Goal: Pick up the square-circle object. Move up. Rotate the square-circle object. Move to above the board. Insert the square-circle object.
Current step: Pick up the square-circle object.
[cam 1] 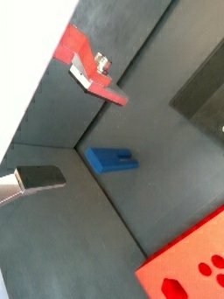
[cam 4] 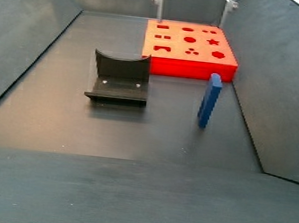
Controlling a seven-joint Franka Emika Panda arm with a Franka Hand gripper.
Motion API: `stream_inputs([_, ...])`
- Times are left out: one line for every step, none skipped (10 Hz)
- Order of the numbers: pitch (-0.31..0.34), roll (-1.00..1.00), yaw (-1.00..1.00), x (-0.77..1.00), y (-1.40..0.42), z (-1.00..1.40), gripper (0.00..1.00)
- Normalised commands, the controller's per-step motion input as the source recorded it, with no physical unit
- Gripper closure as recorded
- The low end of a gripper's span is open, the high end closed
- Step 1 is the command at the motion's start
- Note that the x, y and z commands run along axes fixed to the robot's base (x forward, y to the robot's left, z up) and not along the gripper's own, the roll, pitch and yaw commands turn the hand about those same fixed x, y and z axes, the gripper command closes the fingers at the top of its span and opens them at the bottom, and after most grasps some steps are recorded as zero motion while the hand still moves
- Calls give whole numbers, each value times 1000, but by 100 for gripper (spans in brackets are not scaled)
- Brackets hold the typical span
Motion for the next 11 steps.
stream_inputs([-189,-101,-149,-843,189,-680,0])
stream_inputs([-156,-87,-106,-694,249,-691,0])
stream_inputs([-110,-74,-54,-463,200,-569,0])
stream_inputs([-21,-120,0,-34,177,-500,0])
stream_inputs([-11,-104,0,-17,211,-446,0])
stream_inputs([0,-160,0,0,140,-526,0])
stream_inputs([0,-201,0,0,151,-711,0])
stream_inputs([0,-246,0,-9,189,-709,0])
stream_inputs([0,-269,0,-31,149,-651,0])
stream_inputs([0,-271,0,-46,149,-651,0])
stream_inputs([0,-291,0,-3,109,-594,0])
